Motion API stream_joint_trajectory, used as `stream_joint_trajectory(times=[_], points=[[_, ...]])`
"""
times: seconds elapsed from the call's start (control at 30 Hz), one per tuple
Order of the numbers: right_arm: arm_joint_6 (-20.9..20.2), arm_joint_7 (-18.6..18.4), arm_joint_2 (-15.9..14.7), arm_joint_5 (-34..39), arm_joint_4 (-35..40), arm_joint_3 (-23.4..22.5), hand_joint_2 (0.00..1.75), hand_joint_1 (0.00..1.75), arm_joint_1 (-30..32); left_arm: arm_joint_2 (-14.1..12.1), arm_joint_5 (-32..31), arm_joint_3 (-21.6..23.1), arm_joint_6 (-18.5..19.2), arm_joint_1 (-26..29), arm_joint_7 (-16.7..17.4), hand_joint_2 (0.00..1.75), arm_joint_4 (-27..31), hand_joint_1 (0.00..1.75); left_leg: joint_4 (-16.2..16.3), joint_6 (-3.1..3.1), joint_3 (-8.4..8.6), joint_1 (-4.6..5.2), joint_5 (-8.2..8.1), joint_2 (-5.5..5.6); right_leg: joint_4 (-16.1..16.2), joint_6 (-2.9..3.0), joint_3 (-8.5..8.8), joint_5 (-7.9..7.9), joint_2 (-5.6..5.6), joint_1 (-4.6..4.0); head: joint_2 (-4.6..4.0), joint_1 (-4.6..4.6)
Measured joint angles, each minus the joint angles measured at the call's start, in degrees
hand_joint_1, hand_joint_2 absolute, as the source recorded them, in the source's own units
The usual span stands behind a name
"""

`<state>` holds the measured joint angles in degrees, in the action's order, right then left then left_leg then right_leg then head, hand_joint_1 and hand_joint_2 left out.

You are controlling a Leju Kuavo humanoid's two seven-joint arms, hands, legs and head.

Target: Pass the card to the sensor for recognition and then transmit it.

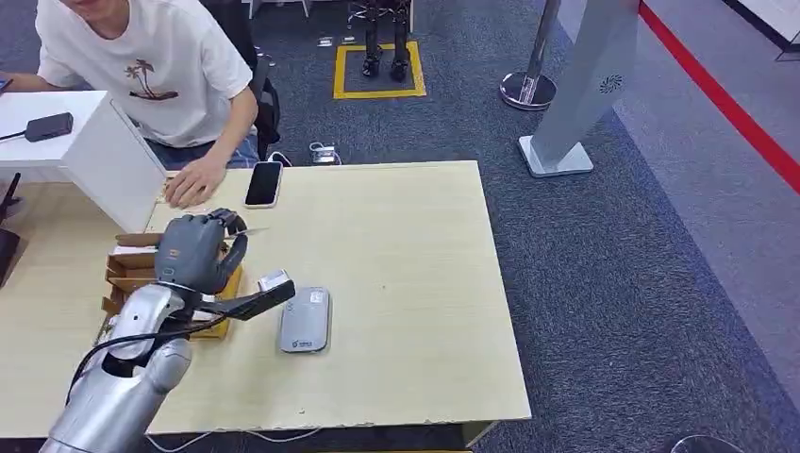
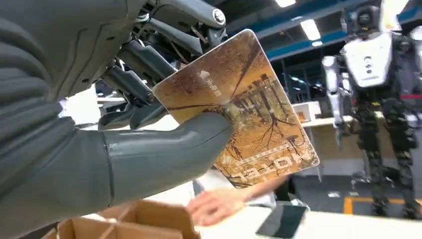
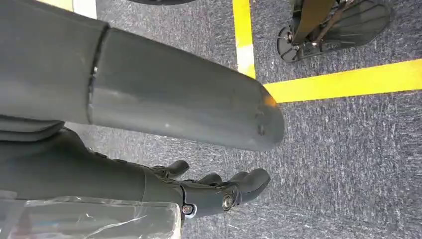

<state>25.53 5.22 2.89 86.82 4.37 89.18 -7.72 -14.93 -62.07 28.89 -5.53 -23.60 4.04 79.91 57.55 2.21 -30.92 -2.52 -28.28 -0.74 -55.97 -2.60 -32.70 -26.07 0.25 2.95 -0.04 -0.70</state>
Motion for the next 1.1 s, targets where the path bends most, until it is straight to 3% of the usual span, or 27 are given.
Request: stream_joint_trajectory(times=[0.43,1.1], points=[[0.35,0.37,0.0,0.15,0.0,-0.02,0.0,0.0,0.06,3.21,-2.71,2.93,-3.98,9.42,1.9,1.75,-0.96,1.75,-0.01,-0.01,-0.01,0.0,-0.01,0.0,0.0,0.0,-0.01,-0.01,-0.01,0.0,0.0,0.0],[0.44,0.46,0.0,0.2,0.0,-0.94,0.0,0.0,0.14,6.23,-1.82,3.48,-6.34,15.8,1.73,1.75,-1.11,1.75,-0.01,-0.01,-0.03,0.0,-0.01,0.01,0.0,0.0,0.0,-0.01,-0.02,0.0,0.0,0.0]])
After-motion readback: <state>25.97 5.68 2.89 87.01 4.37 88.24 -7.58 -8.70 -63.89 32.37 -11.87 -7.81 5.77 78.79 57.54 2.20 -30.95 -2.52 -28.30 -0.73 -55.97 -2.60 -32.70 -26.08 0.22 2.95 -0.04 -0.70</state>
